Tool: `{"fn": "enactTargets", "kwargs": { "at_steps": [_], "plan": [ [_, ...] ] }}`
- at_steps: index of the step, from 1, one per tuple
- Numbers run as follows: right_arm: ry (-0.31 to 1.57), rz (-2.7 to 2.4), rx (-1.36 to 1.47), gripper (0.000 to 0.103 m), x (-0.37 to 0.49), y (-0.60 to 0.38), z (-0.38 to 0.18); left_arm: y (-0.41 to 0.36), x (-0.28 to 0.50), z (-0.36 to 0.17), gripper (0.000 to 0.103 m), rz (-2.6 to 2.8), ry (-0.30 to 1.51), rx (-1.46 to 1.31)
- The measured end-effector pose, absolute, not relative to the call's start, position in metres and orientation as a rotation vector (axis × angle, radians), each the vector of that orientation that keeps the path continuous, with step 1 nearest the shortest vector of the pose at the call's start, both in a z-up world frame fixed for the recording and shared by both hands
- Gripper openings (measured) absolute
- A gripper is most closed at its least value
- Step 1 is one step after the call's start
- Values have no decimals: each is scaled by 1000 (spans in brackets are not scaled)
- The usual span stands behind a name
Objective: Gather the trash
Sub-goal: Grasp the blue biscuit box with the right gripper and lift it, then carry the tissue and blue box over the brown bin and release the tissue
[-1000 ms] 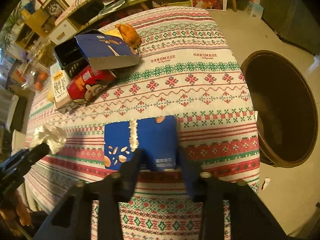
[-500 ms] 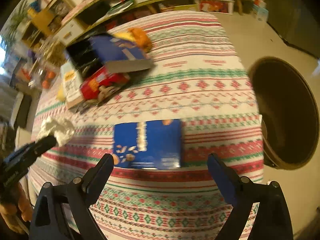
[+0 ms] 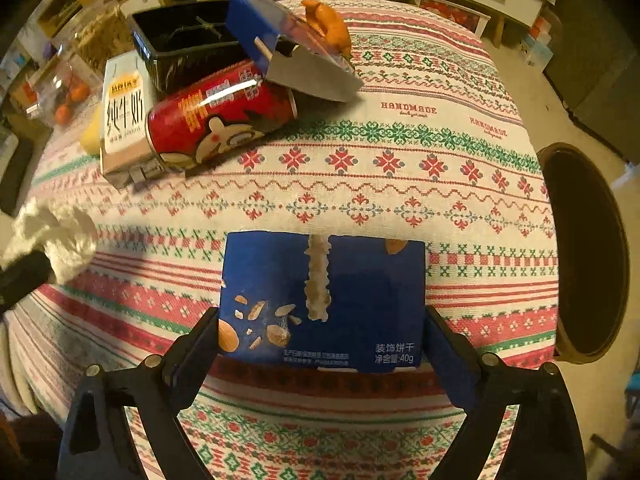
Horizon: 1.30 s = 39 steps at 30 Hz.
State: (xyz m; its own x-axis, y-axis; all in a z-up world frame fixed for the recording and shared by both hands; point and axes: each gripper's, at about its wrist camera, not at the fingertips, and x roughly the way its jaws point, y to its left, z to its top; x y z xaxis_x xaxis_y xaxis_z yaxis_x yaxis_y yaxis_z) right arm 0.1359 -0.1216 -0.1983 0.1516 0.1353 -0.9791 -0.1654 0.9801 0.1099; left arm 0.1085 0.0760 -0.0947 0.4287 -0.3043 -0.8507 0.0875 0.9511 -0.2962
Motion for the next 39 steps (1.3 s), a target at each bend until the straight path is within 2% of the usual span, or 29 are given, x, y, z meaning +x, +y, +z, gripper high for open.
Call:
{"fn": "enactTargets", "kwargs": {
  "at_steps": [12, 26, 39],
  "plan": [
    [1303, 187, 62, 96, 131, -175, -149, 38, 109, -83, 20, -299, 1069, -173],
    [1240, -25, 197, 96, 118, -333, -126, -99, 131, -80, 20, -436, 1032, 24],
    [1230, -191, 272, 96, 97, -434, -130, -225, 163, -97, 20, -574, 1058, 58]
  ]
}}
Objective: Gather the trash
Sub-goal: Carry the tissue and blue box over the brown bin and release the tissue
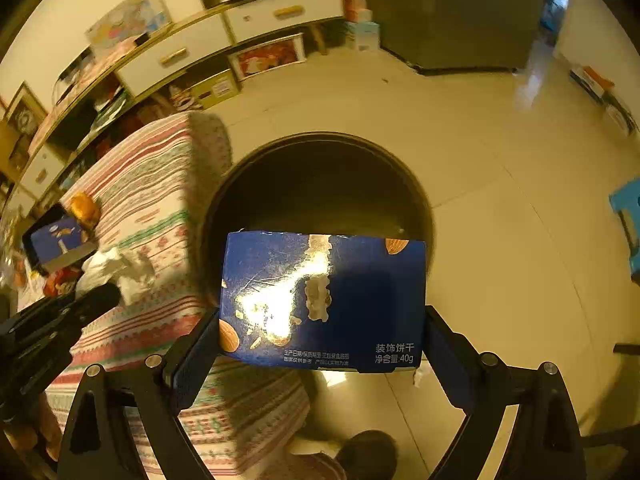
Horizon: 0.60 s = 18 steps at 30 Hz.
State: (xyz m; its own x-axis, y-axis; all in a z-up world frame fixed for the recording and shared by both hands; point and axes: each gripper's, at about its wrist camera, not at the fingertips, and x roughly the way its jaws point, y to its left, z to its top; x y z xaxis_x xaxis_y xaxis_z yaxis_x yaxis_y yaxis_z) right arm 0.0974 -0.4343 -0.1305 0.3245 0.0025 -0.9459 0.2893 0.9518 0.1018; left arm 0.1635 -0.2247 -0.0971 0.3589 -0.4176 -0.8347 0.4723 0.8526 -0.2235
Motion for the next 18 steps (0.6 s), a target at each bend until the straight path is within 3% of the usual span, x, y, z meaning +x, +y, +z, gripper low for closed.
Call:
{"fn": "enactTargets", "kwargs": {
  "at_steps": [12, 14, 16, 18],
  "plan": [
    [1246, -237, 312, 96, 89, -466, -140, -274, 179, -123, 21, -628, 1101, 86],
    [1251, -237, 305, 96, 89, -465, -141, -274, 178, -124, 28, -637, 1104, 87],
    [1255, -234, 299, 96, 89, -464, -142, -271, 180, -124, 54, -628, 1110, 87],
    [1258, -232, 292, 96, 91, -460, -143, -264, 179, -120, 67, -604, 1093, 81]
  ]
}}
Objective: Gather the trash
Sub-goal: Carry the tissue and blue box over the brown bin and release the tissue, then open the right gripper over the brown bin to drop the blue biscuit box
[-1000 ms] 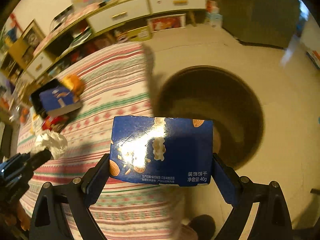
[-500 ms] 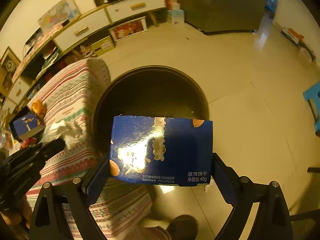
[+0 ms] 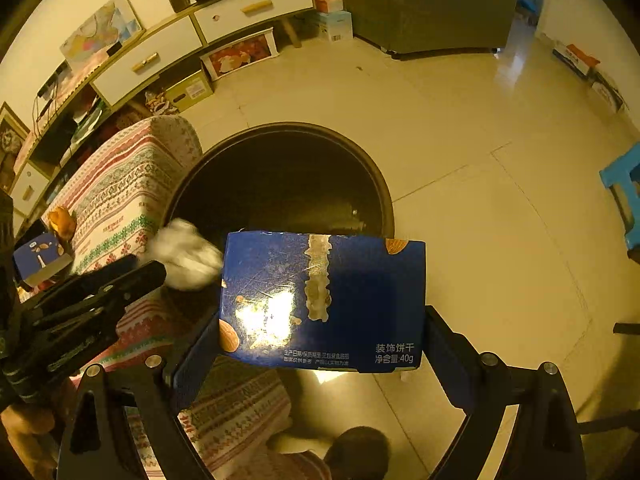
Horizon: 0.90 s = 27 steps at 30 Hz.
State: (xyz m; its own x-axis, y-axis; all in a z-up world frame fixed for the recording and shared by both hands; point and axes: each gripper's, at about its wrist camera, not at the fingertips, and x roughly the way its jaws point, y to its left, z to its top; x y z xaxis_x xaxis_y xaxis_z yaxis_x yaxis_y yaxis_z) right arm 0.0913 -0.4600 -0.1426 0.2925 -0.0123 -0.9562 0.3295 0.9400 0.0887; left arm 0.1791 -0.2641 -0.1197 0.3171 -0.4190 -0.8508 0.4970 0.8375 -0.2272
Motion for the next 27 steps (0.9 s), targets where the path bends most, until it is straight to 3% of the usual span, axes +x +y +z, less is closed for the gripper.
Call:
{"fn": "enactTargets", "kwargs": {
  "at_steps": [10, 22, 27],
  "plan": [
    [1260, -229, 263, 96, 103, -442, -146, -201, 162, -90, 88, -506, 1033, 59],
    [1202, -234, 164, 97, 121, -408, -140, -111, 142, -81, 96, -340, 1065, 18],
    [1158, -263, 128, 103, 128, -399, -133, -79, 138, -72, 100, -299, 1052, -21]
  ]
}}
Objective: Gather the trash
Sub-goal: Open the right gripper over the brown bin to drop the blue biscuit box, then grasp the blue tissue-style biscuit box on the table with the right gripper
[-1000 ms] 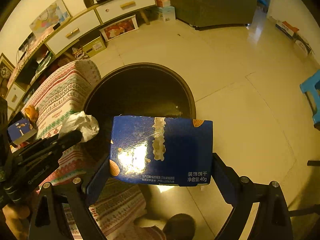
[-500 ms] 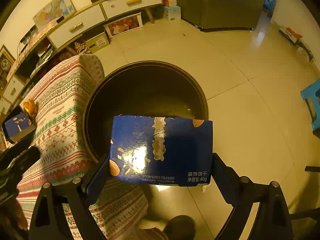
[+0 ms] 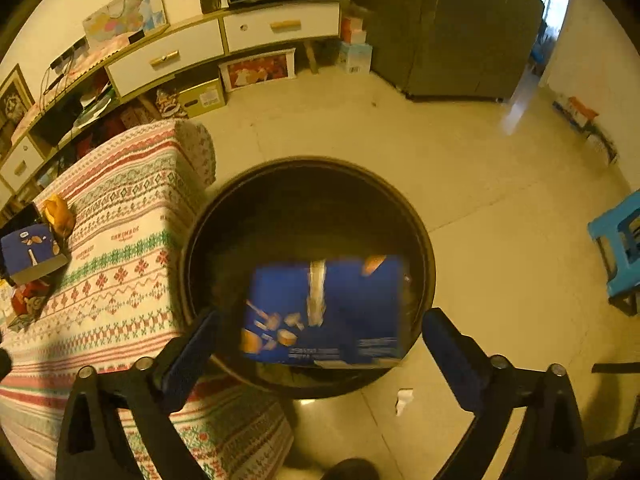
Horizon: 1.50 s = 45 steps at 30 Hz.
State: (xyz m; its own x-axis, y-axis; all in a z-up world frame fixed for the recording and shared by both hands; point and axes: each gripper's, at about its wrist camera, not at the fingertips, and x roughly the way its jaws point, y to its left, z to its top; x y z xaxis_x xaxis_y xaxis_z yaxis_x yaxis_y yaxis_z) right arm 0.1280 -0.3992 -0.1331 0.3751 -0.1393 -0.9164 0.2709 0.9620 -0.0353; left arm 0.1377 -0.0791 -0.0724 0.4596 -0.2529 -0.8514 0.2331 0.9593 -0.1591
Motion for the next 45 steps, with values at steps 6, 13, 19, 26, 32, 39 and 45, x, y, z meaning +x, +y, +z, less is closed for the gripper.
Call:
{"fn": "enactTargets", "kwargs": {
  "at_steps": [6, 13, 19, 26, 32, 39, 45],
  "plan": [
    [1148, -266, 135, 103, 132, -387, -127, -34, 132, -71, 100, -234, 1061, -66],
    [1165, -250, 125, 103, 133, -363, -121, 10, 125, -70, 100, -185, 1064, -85],
    [1194, -231, 155, 103, 135, -341, -117, 47, 123, -67, 100, -148, 1065, -127],
    [1178, -162, 172, 103, 146, -298, -105, 72, 133, -70, 100, -123, 1069, -175],
    [1171, -104, 135, 103, 153, -261, -101, 85, 157, -90, 100, -54, 1094, -171],
    [1182, -74, 121, 103, 161, -241, -107, 94, 187, -109, 82, -45, 1098, -271],
    [1190, -58, 108, 103, 163, -232, -111, 91, 204, -115, 63, -87, 1077, -355]
  ]
}}
